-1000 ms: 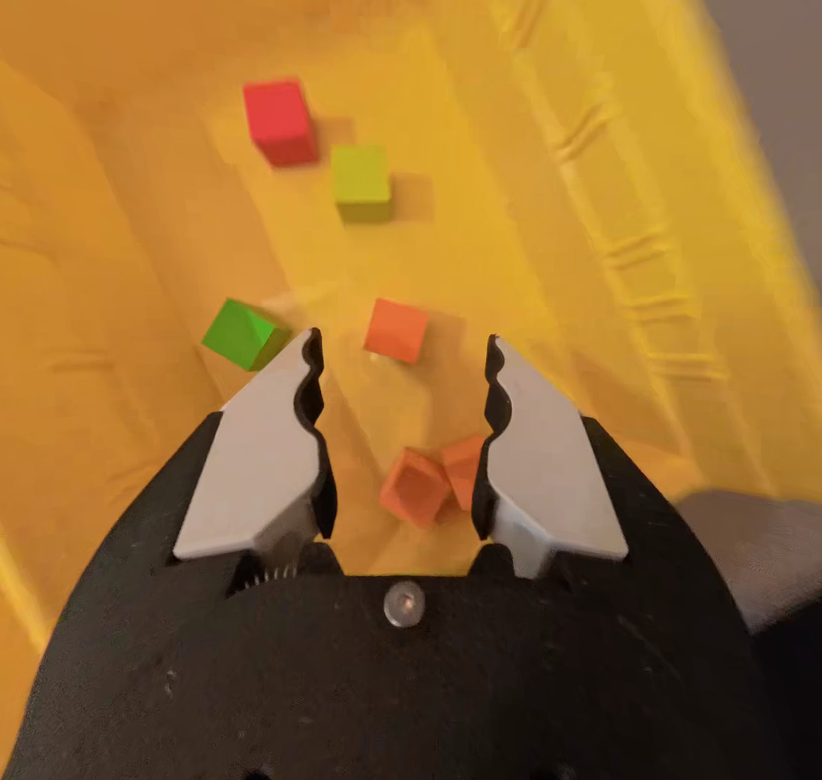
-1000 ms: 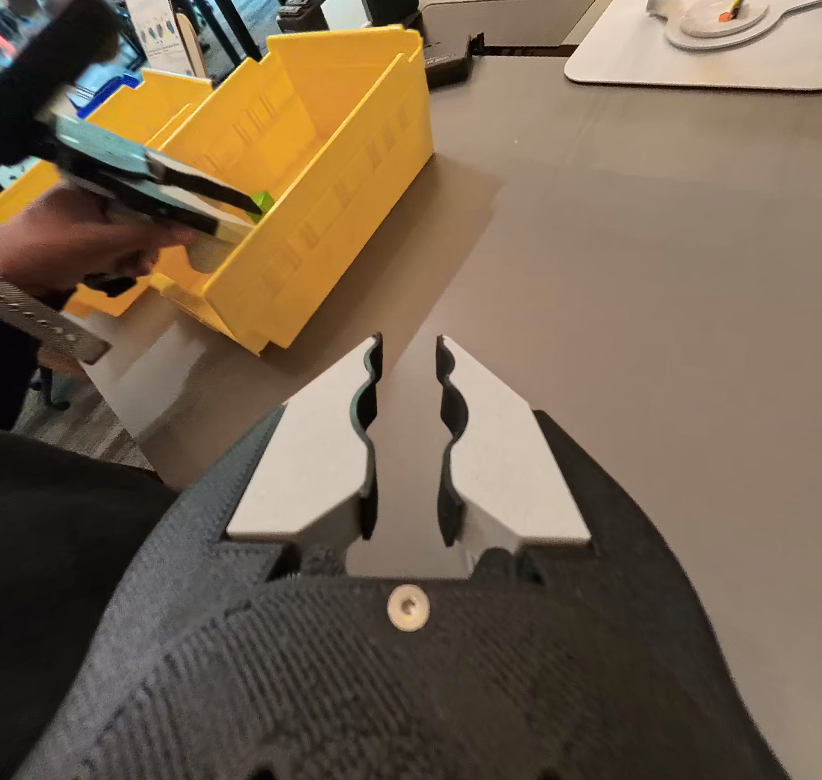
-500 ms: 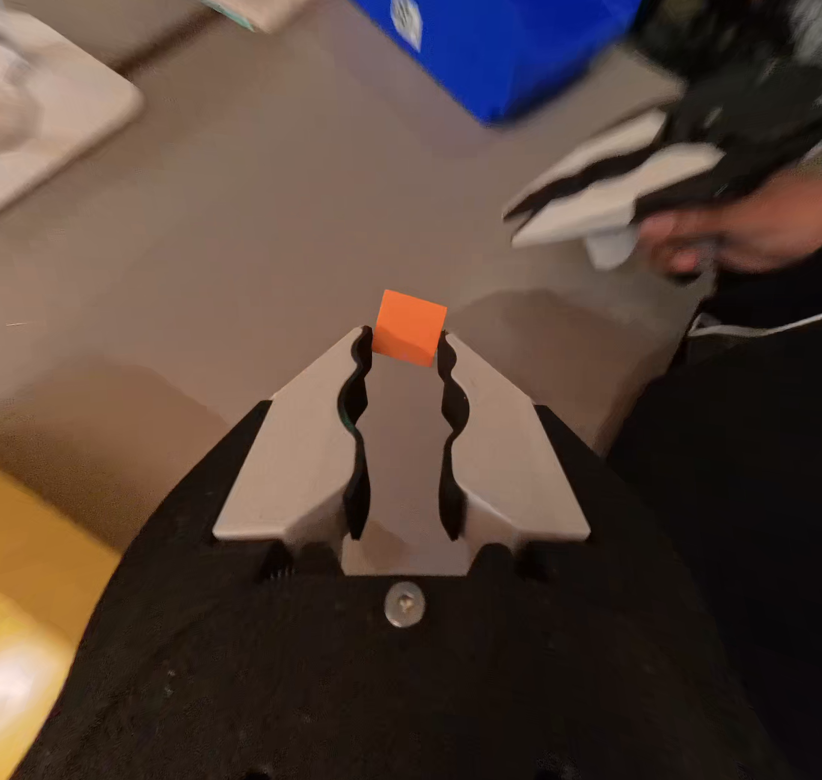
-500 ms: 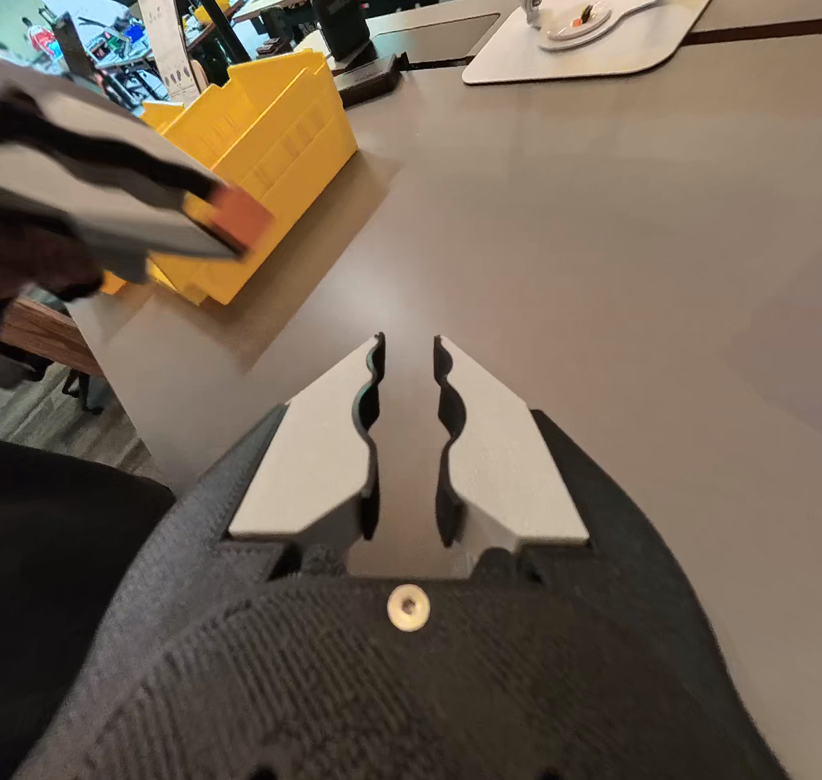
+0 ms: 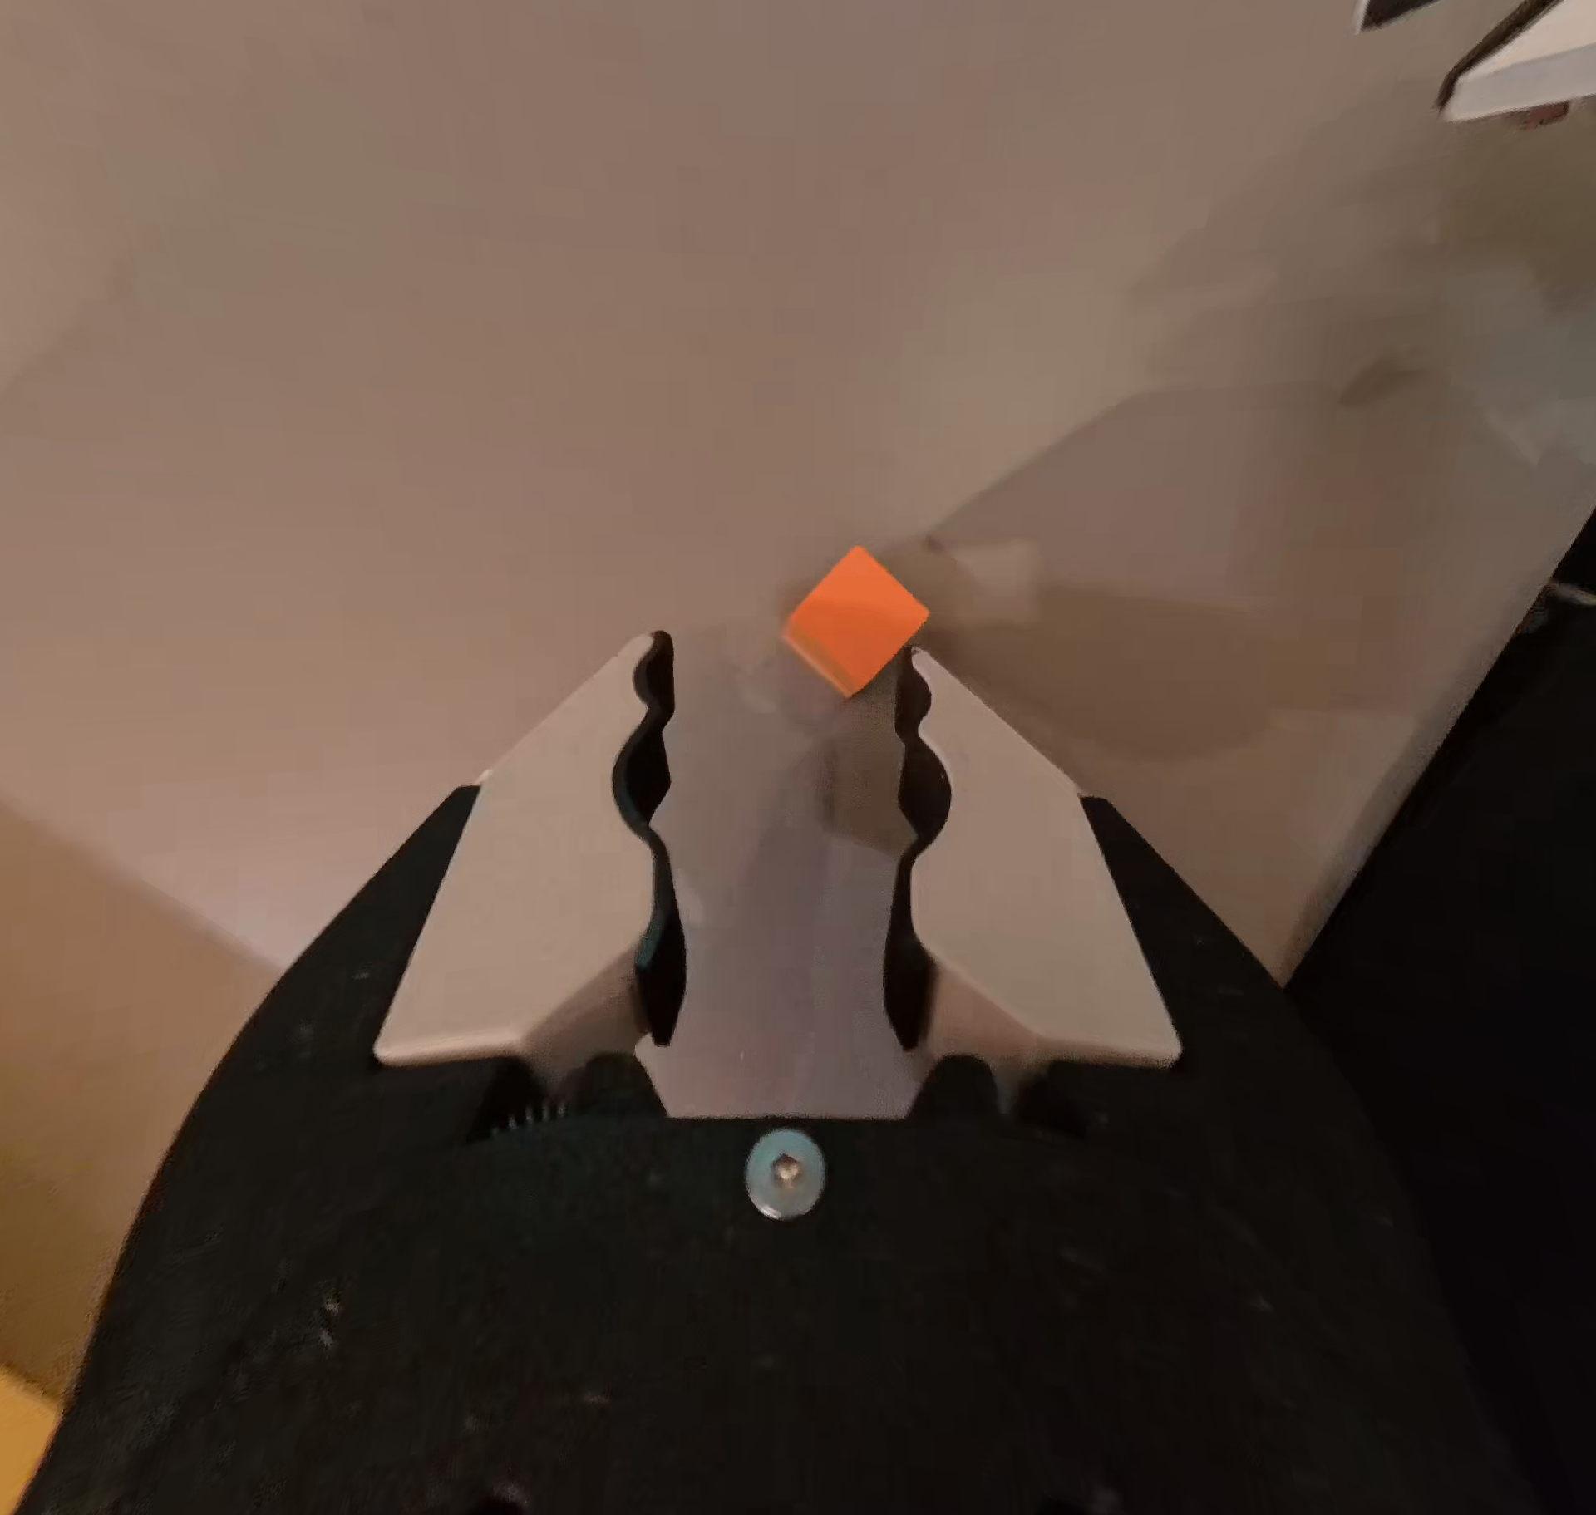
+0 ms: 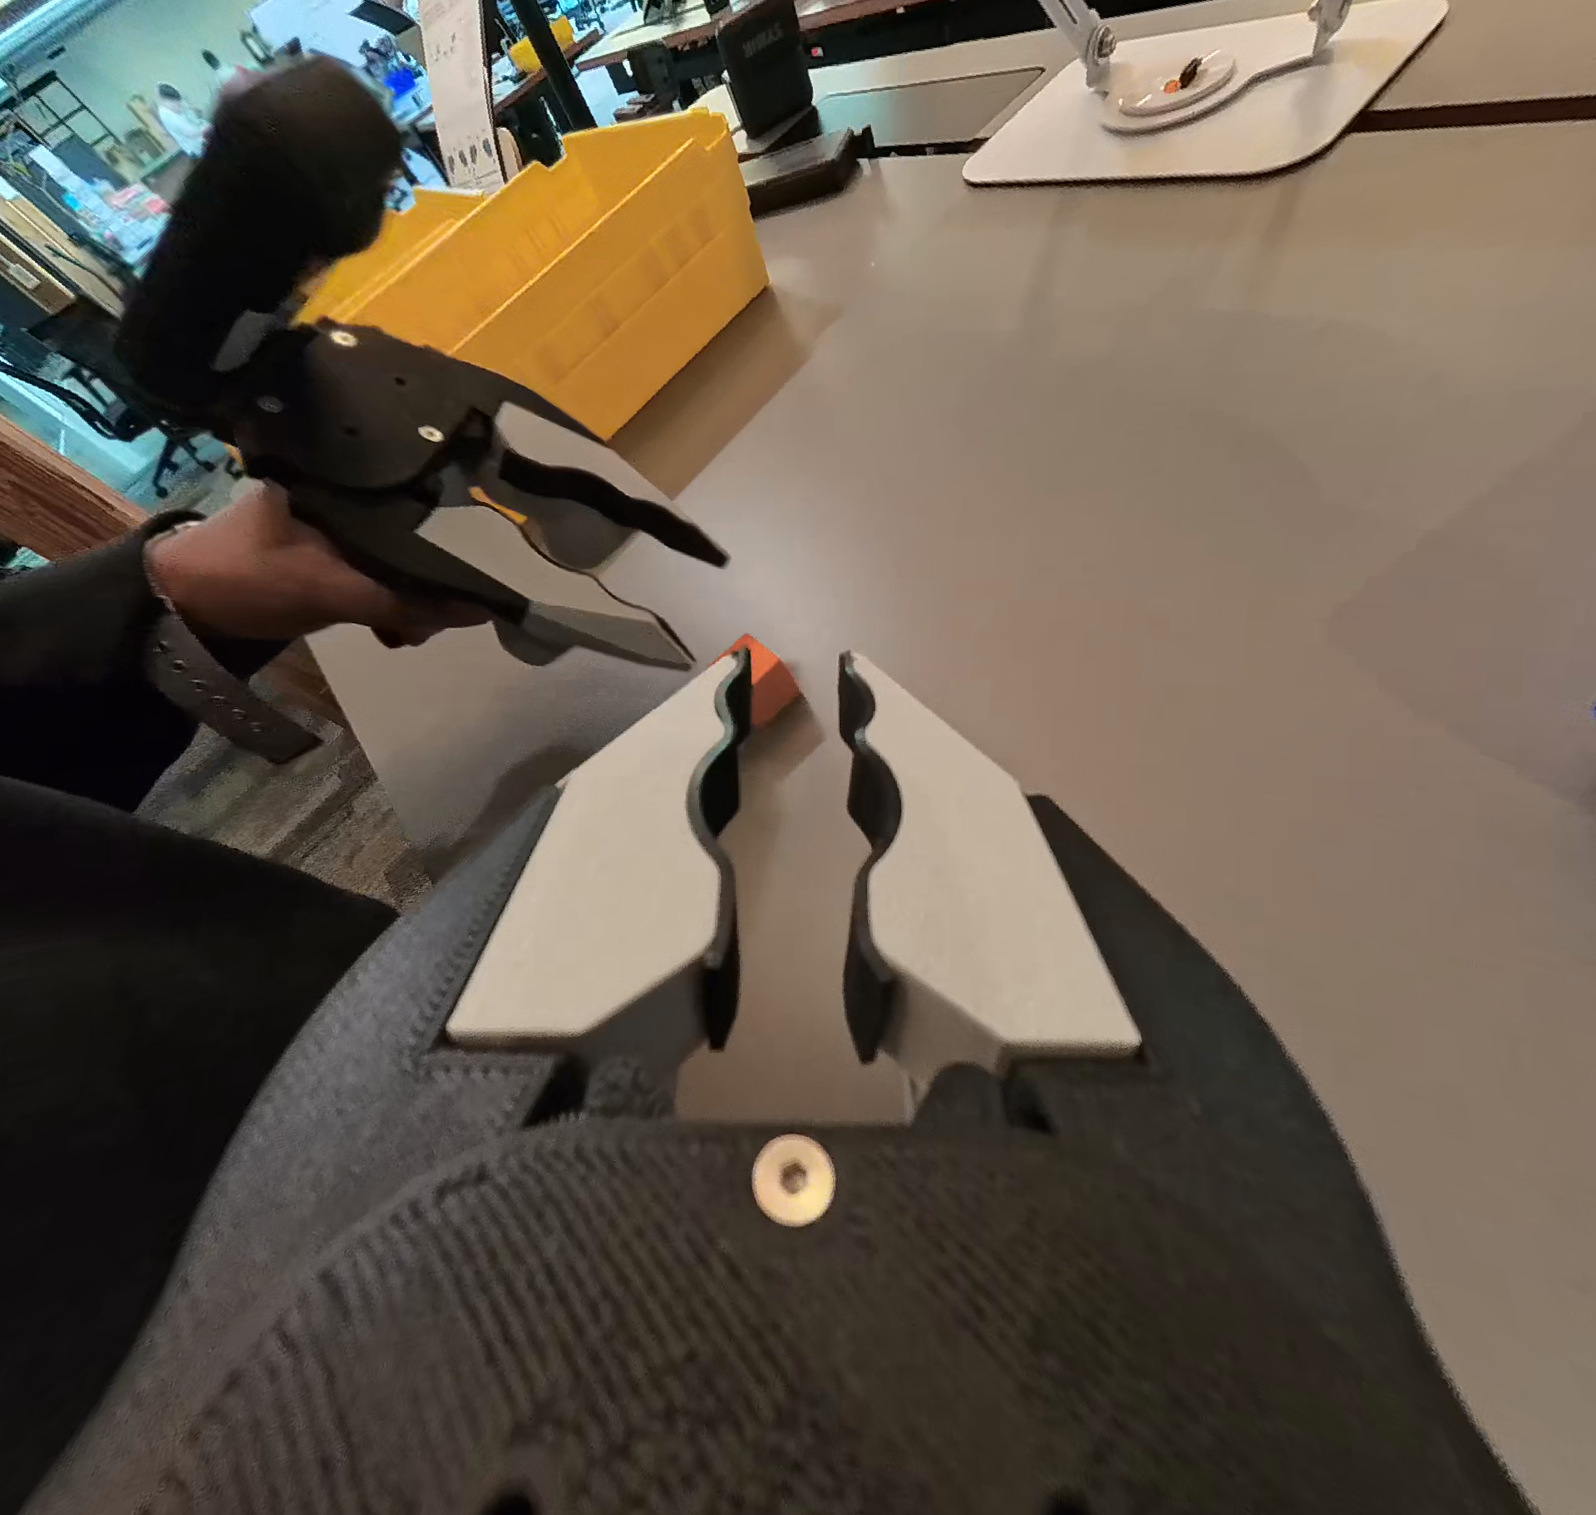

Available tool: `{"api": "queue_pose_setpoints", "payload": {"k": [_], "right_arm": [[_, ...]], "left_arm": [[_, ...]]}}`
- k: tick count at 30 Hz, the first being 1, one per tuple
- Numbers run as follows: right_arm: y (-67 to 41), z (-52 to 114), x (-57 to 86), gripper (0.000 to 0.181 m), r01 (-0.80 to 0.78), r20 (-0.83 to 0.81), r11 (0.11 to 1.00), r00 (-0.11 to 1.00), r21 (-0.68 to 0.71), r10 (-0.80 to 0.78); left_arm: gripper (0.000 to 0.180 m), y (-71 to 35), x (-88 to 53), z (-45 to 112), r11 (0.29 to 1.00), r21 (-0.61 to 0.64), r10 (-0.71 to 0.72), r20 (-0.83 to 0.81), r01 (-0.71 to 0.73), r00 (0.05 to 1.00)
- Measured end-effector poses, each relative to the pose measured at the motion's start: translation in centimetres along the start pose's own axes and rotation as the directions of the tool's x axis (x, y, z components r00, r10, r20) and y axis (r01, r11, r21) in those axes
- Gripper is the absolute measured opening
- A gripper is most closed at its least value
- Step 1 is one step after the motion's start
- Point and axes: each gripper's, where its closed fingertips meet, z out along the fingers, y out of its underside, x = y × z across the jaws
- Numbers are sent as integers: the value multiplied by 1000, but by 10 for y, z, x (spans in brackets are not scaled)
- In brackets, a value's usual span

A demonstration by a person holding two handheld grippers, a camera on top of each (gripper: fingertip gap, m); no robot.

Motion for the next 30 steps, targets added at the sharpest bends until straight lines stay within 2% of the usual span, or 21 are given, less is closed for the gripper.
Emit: {"api": "queue_pose_setpoints", "payload": {"k": [4,6,9,11,13,15,17,19,20,22,24,26,27,28,29,30], "right_arm": [[-9,9,-6,18,5,21,1000,1000,12,-5],[-13,20,-13,19,13,36,1000,999,4,-13],[-20,41,-29,19,46,47,999,998,-11,-45],[-24,58,-44,19,65,55,998,996,-18,-64],[-27,77,-62,19,77,63,997,995,-27,-75],[-29,94,-81,20,93,64,995,994,-42,-90],[-32,108,-93,20,131,25,990,991,-57,-130],[-33,118,-100,20,168,-30,983,985,-71,-171],[-32,122,-104,21,181,-51,980,981,-83,-186],[-28,126,-108,21,194,-94,975,974,-108,-205],[-25,126,-111,20,195,-146,973,966,-122,-212],[-24,124,-112,20,188,-194,974,958,-123,-210],[-25,122,-112,20,183,-214,976,955,-118,-205],[-26,121,-112,20,177,-231,978,952,-111,-199],[-27,120,-112,20,171,-244,980,951,-105,-192],[-29,119,-111,20,167,-252,981,950,-98,-186]], "left_arm": [[49,-4,-18,-50,991,115,-78,85,68,993],[50,2,-43,-85,982,166,-121,185,91,975],[54,33,-112,-155,971,200,-211,455,131,865],[57,72,-159,-196,951,198,-308,572,237,760],[78,124,-186,-206,911,69,-371,566,406,736],[111,174,-200,-199,831,-120,-410,528,544,743],[112,205,-210,-190,766,-236,-426,511,598,747],[94,209,-208,-175,757,-267,-475,403,597,782],[75,209,-205,-170,754,-284,-492,354,593,795],[52,211,-203,-165,768,-314,-481,292,558,827],[0,203,-206,-166,820,-288,-439,238,494,867],[0,171,-219,-176,900,-103,-392,236,424,889],[0,154,-219,-182,915,-15,-392,202,403,898],[0,144,-216,-186,919,18,-392,156,394,907],[12,142,-214,-186,915,7,-402,128,404,907],[41,146,-215,-182,906,-35,-416,121,422,901]]}}
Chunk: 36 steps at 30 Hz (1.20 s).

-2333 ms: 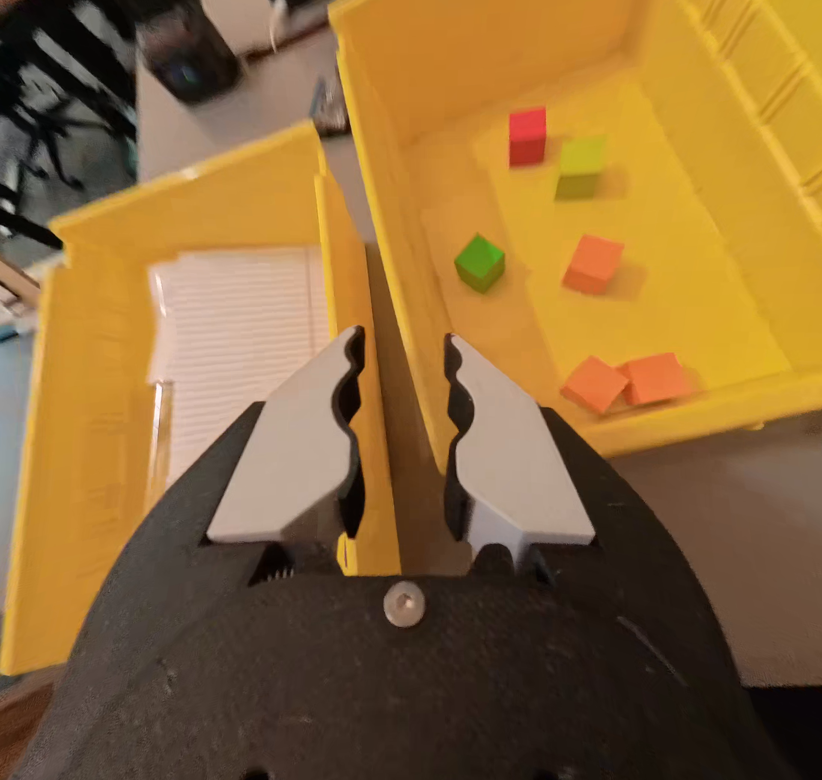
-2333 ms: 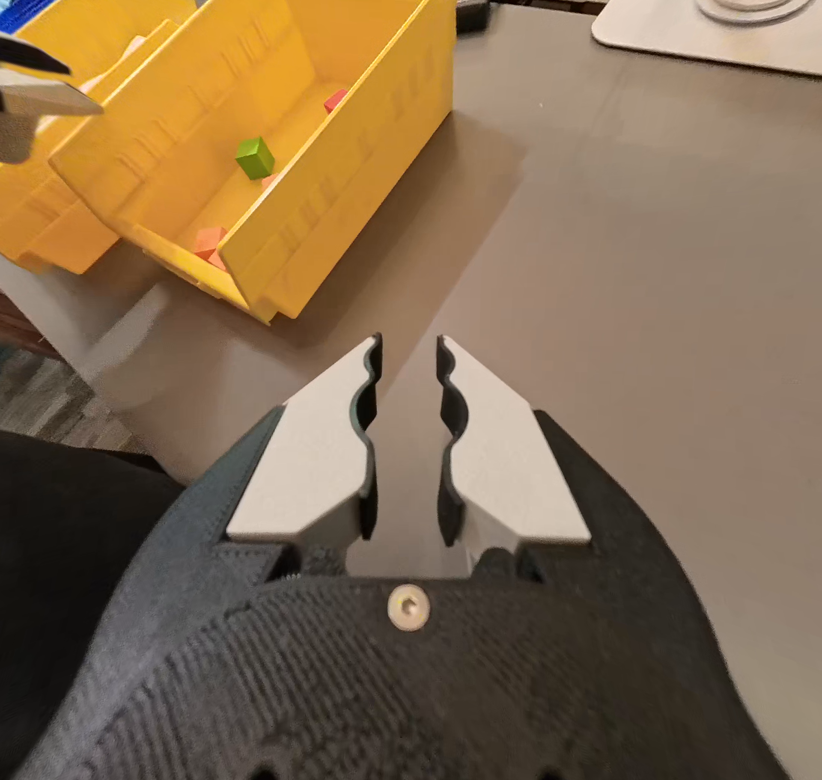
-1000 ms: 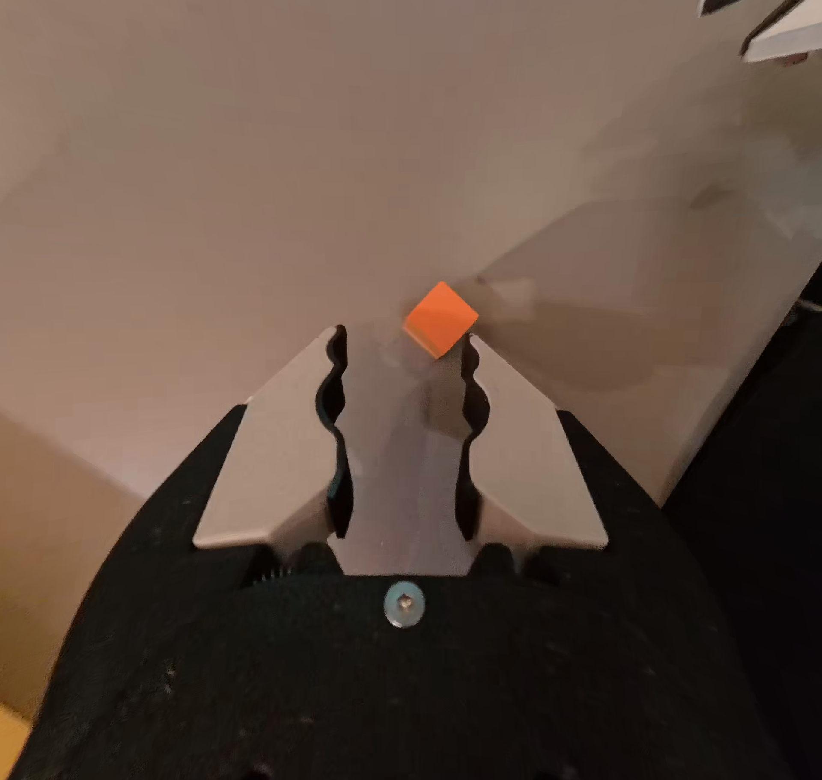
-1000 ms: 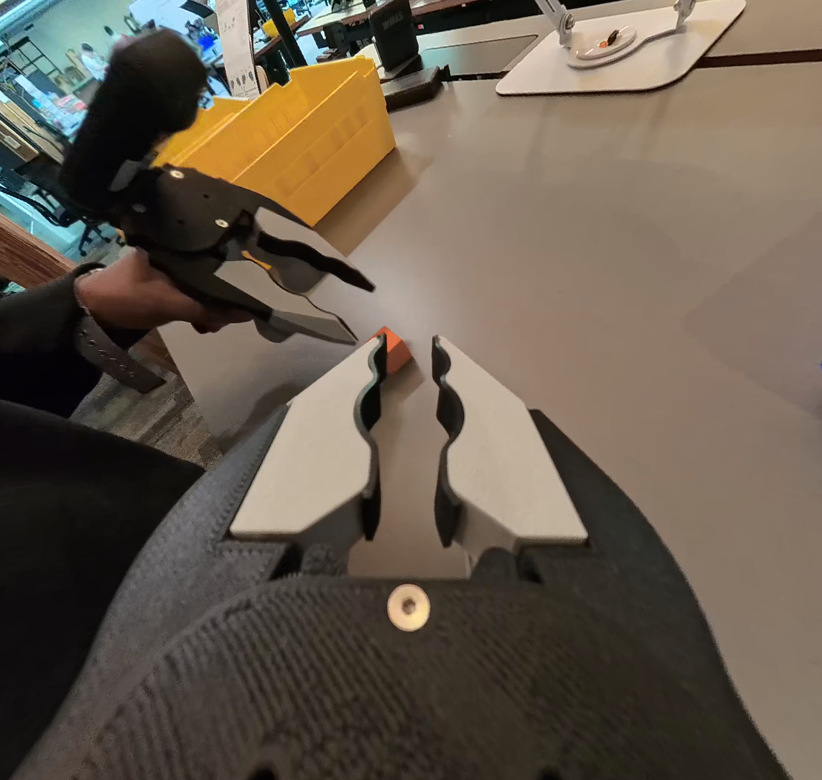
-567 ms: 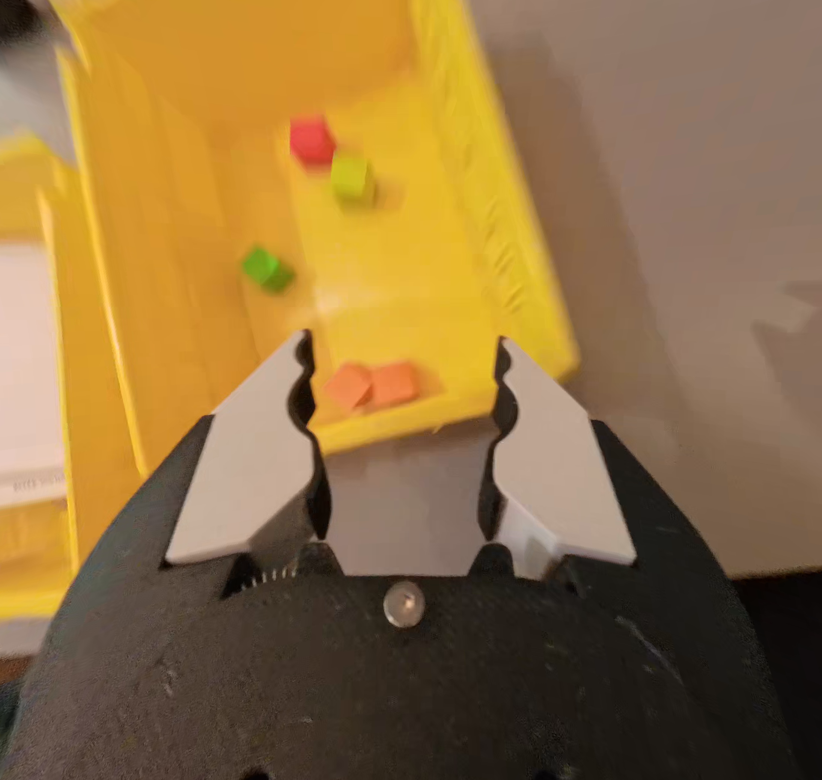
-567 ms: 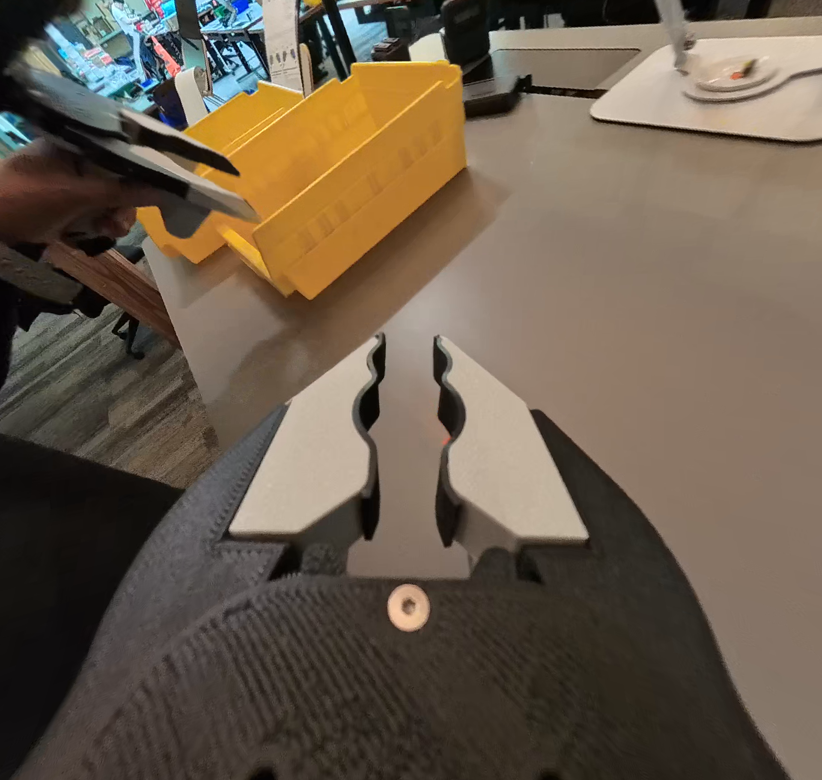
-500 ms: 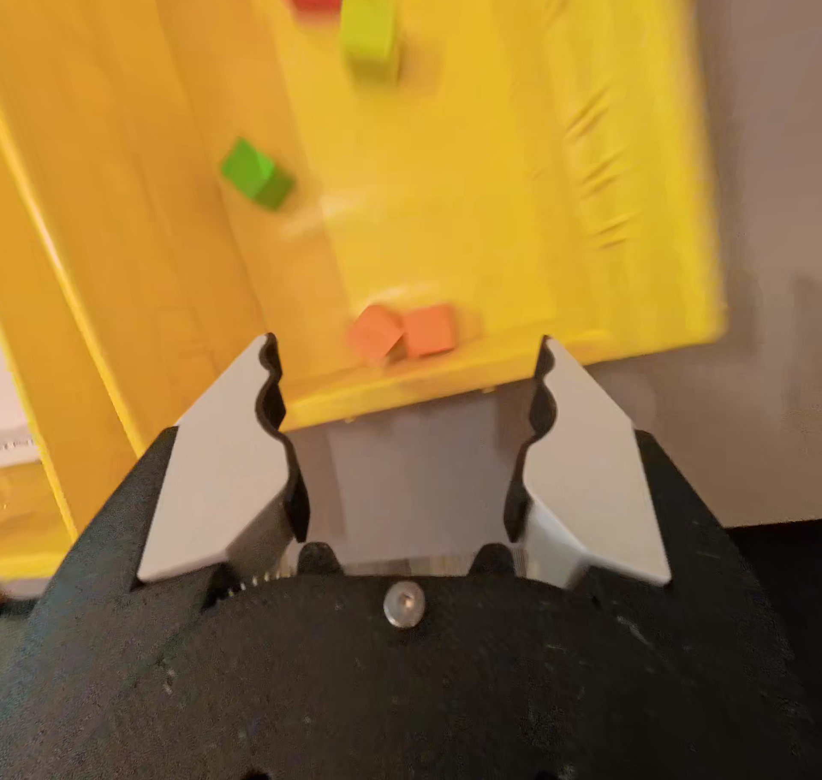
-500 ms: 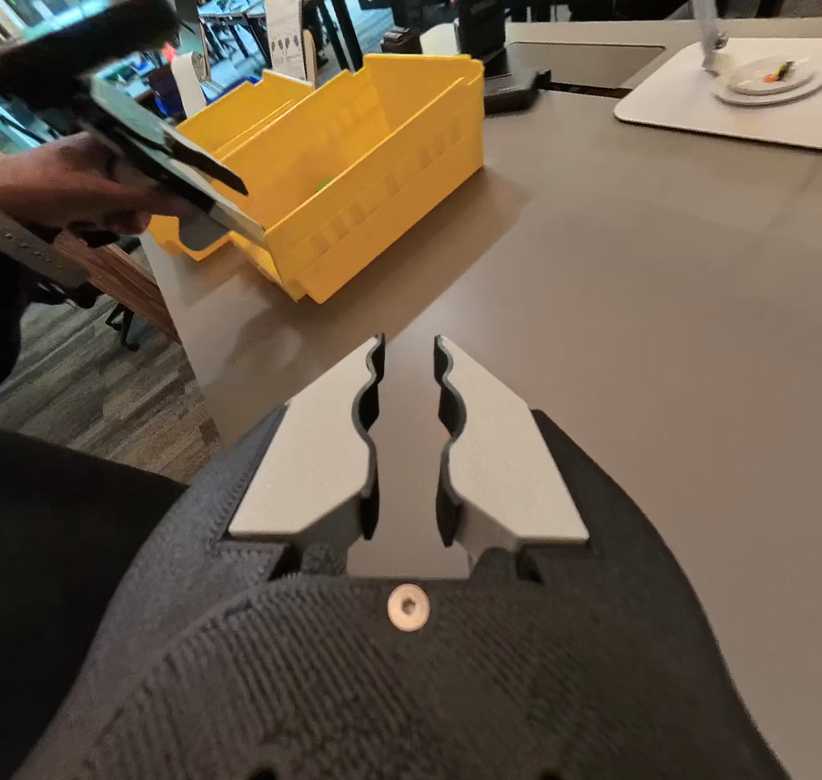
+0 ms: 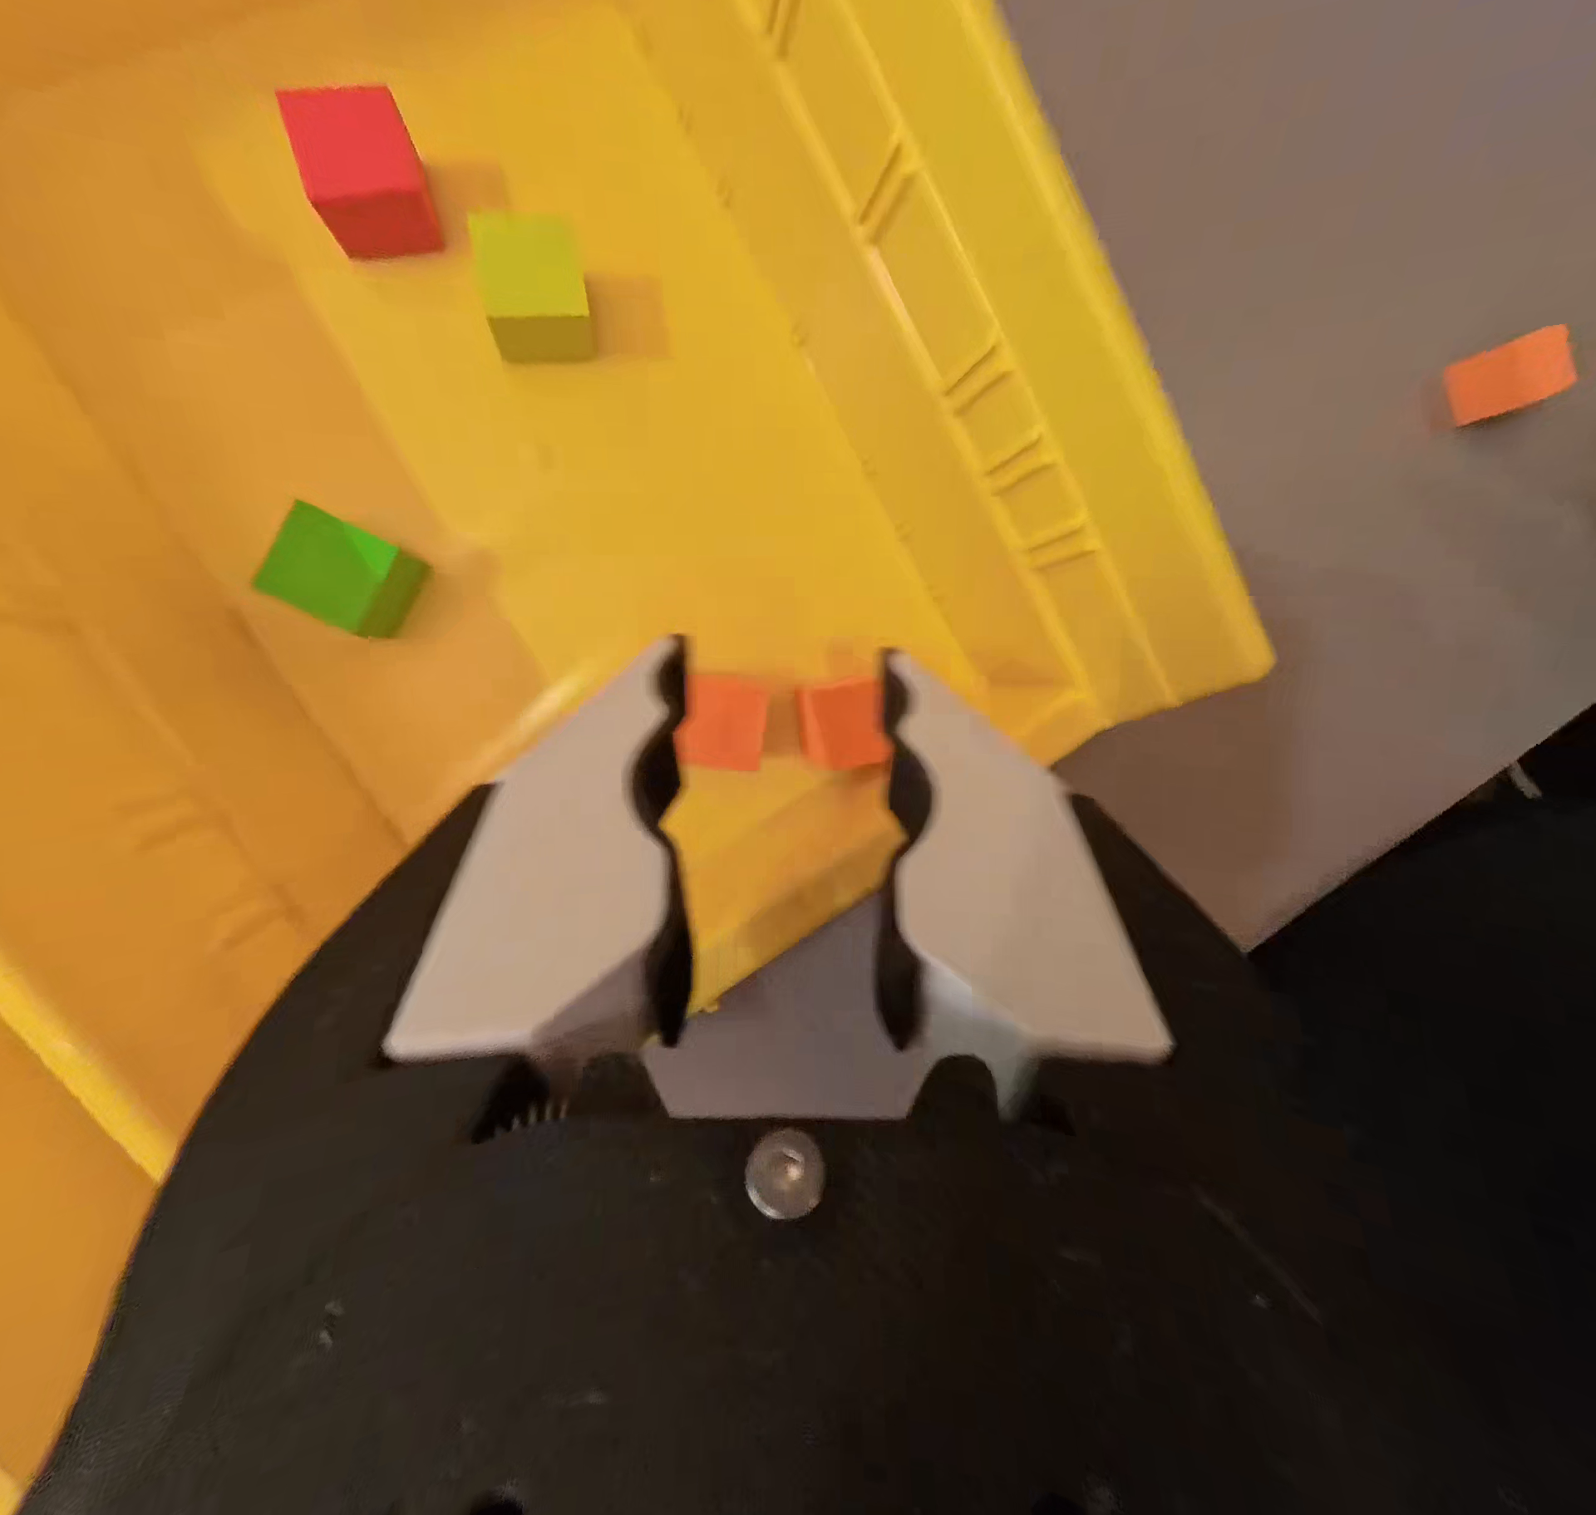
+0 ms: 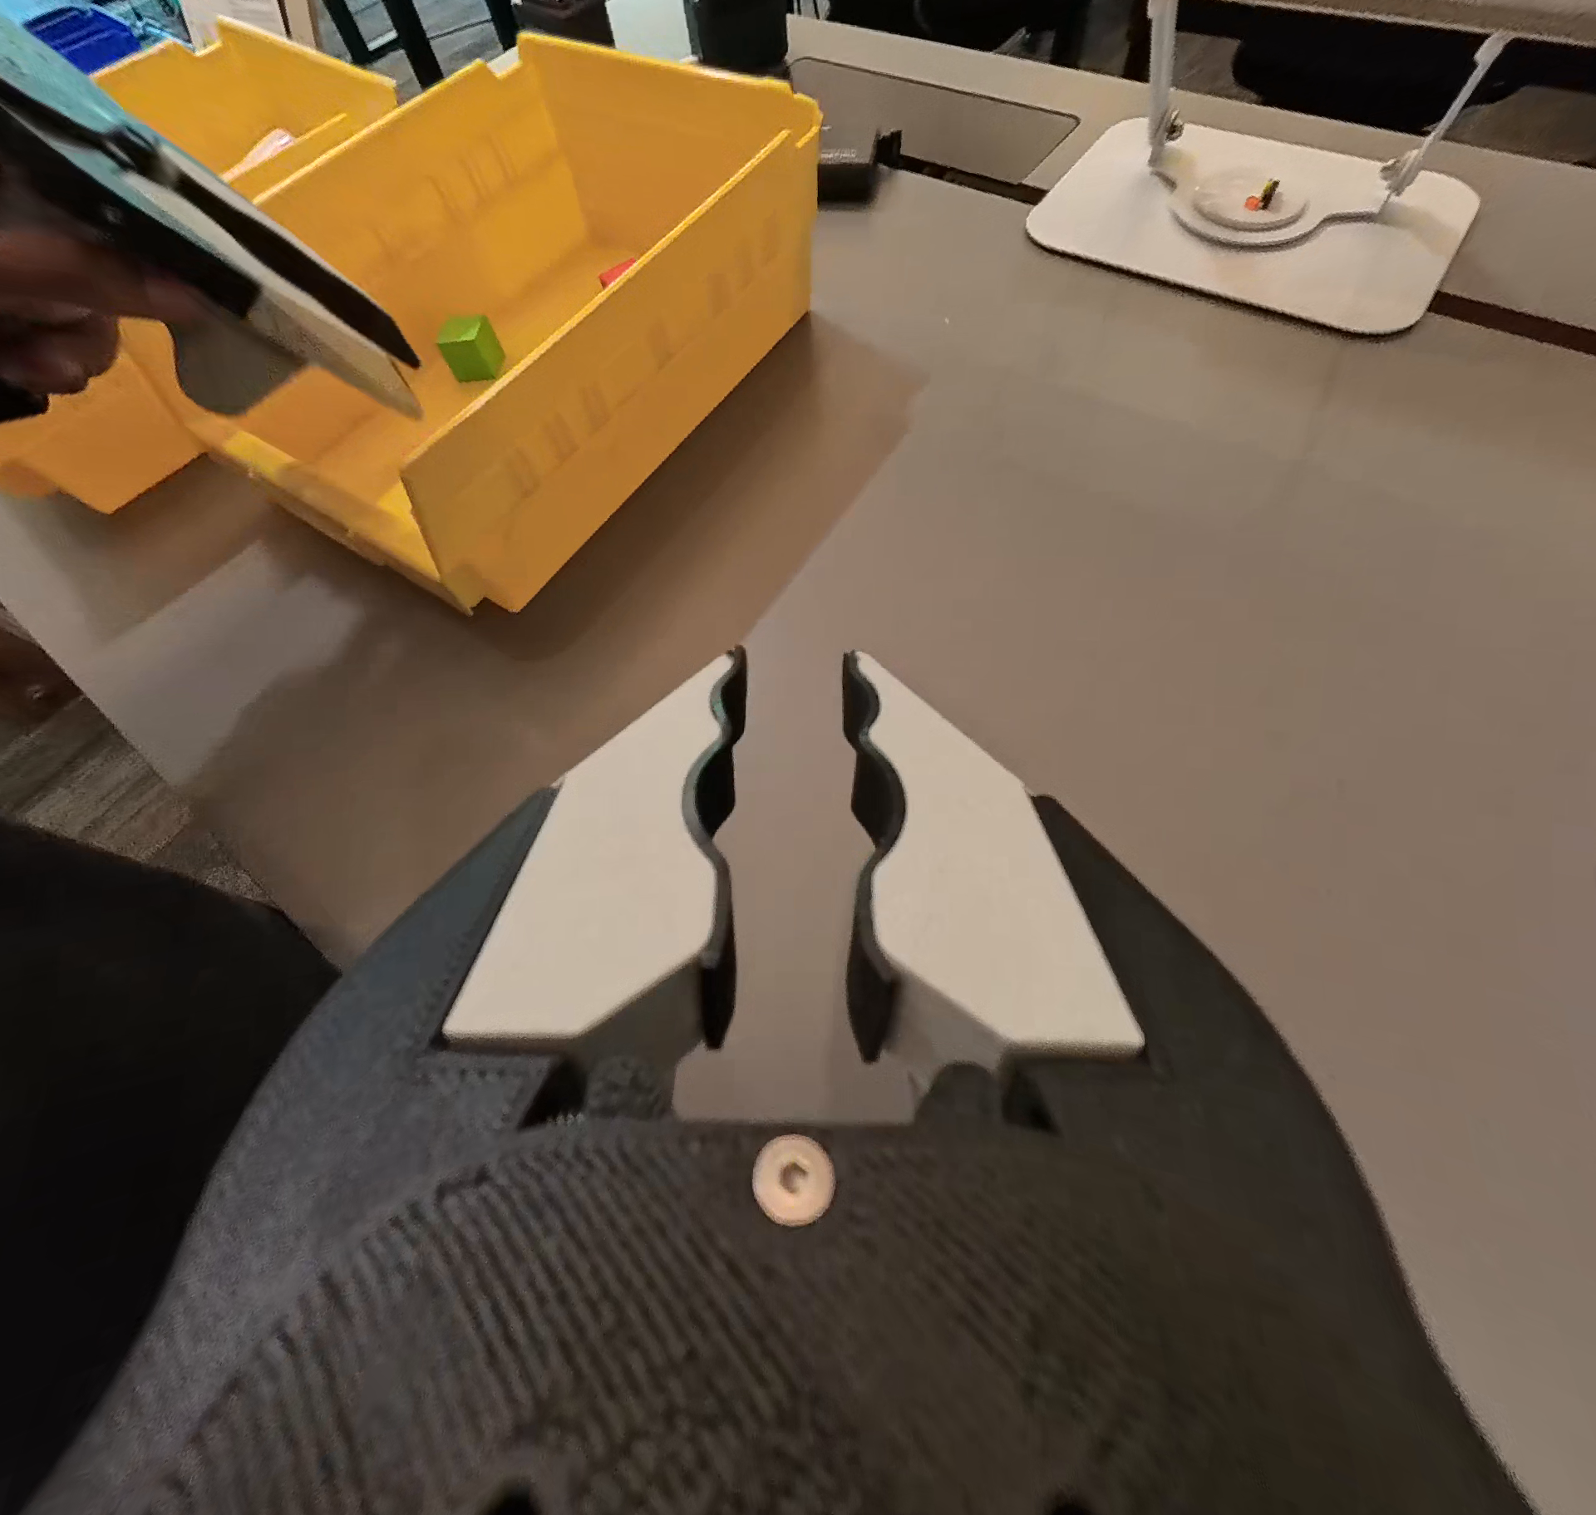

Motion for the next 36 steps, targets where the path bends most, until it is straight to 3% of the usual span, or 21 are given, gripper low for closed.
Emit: {"api": "queue_pose_setpoints", "payload": {"k": [3,4,7,9,11,15,19,22,26,30,31,32,36], "right_arm": [[-8,2,-1,20,-2,3,1000,1000,20,2],[-10,3,-1,20,7,4,1000,1000,22,-7],[-15,6,-1,20,42,5,999,999,26,-42],[-15,8,2,19,57,13,998,998,24,-57],[-15,8,7,19,67,20,998,998,19,-67],[-18,3,18,19,72,38,996,997,43,-74],[-38,-12,13,23,143,89,973,983,179,-161],[-65,-33,-14,48,226,161,908,941,351,-296],[-83,-64,-33,55,400,138,774,842,492,-522],[-68,-80,-28,36,533,128,690,739,489,-661],[-61,-80,-22,24,566,118,675,719,473,-685],[-54,-81,-17,24,588,112,665,705,460,-701],[-38,-93,0,24,475,214,757,766,448,-606]], "left_arm": [[87,19,-4,20,990,-143,6,0,-6,1000],[91,27,-5,25,980,-197,16,12,-13,1000],[90,48,-7,39,948,-317,64,66,-40,996],[57,47,3,43,949,-312,61,31,-48,998],[54,41,4,41,957,-287,56,52,-39,997],[53,8,14,18,994,-109,-12,44,17,999],[53,-60,84,-41,963,269,62,-190,-8,980],[53,-88,156,-69,923,380,128,-437,54,890],[54,-90,245,-55,945,318,168,-664,71,729],[54,-85,301,-36,968,207,95,-828,144,553],[54,-83,310,-29,973,178,75,-847,148,527],[54,-81,315,-21,975,157,55,-854,156,518],[55,-76,332,-7,972,90,-9,-910,219,415]]}}
